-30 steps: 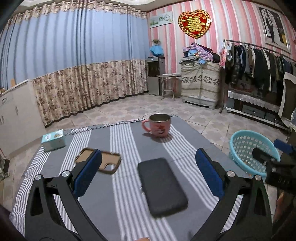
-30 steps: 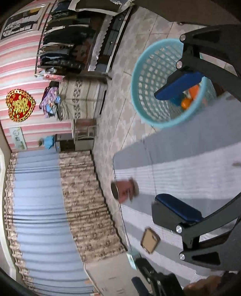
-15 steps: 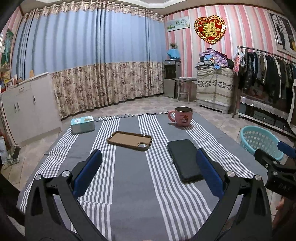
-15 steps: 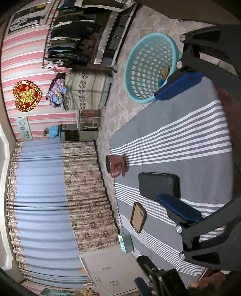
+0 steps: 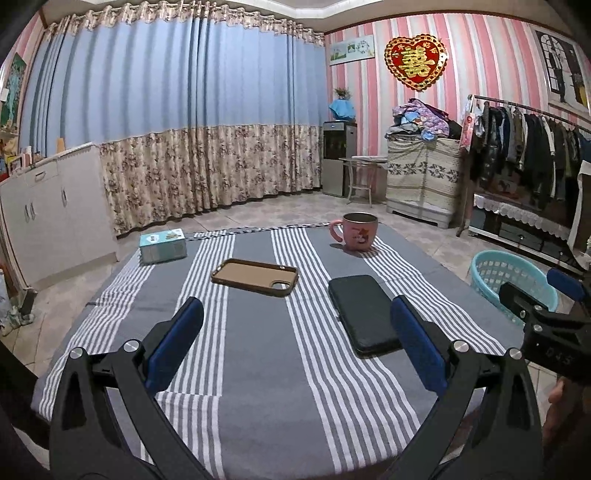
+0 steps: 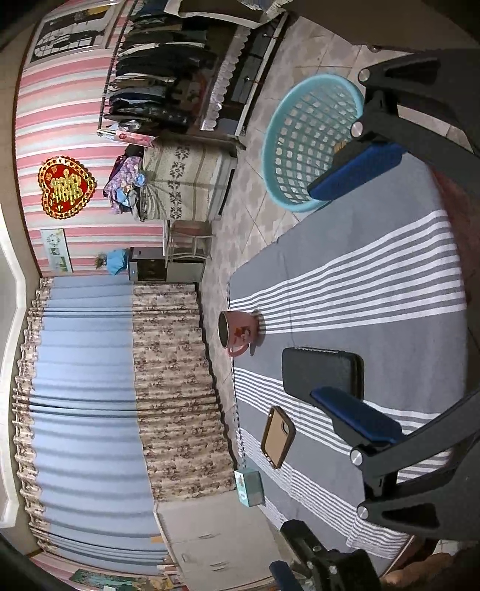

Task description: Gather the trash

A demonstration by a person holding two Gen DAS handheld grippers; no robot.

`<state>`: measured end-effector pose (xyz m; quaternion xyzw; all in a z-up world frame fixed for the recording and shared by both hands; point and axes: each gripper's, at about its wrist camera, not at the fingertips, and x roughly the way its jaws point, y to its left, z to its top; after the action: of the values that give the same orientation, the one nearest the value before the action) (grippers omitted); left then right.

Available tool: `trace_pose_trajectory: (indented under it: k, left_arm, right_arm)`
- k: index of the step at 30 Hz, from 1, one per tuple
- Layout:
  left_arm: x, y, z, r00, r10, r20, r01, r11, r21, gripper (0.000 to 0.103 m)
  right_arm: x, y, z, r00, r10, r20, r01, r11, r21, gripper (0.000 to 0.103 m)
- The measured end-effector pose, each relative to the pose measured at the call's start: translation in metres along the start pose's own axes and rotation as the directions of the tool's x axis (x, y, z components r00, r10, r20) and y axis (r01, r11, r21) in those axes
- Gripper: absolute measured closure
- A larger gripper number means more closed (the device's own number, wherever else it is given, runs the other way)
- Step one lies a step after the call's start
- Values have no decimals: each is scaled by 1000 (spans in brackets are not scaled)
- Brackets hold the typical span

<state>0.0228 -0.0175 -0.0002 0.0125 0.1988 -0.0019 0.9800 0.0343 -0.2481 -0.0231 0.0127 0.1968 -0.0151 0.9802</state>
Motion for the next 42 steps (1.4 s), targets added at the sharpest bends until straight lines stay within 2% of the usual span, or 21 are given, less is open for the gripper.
trace_pose_trajectory:
  k: [42]
  left_arm:
    - [-5,6,0,1000,-19,20,19,1000,-4,5]
  right_arm:
    - [-3,2,-5,1000,-9,4,9,1000,-10,4]
